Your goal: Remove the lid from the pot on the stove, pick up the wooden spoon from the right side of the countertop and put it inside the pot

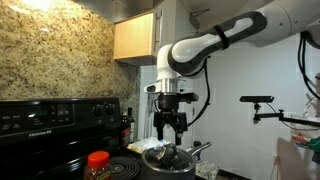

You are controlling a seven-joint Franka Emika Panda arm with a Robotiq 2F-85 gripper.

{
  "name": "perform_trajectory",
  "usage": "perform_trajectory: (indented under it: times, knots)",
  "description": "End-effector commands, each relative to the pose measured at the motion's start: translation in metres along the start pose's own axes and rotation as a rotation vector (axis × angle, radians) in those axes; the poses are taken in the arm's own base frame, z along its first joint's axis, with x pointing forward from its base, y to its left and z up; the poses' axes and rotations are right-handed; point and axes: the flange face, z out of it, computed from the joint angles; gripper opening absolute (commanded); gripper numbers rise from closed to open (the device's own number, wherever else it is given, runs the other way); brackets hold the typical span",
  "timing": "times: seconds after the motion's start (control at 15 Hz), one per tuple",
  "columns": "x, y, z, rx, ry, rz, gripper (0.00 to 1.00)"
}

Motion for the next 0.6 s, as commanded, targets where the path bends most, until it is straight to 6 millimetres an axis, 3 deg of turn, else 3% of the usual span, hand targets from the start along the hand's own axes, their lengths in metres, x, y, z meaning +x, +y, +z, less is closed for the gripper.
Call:
perform_trajectory:
  times: [0.0, 0.4, 0.47, 0.53]
  knots:
    - [-0.003, -0.004, 0.005, 0.056, 0.031, -0.014, 1.0]
    - [0.002, -0.011, 0.015, 0.099, -0.024, -0.006, 1.0]
    - [0.004, -0.012, 0.017, 0.106, -0.034, -0.002, 0.75]
    - [0.006, -0.013, 0.018, 0.111, -0.04, -0.004, 0.74]
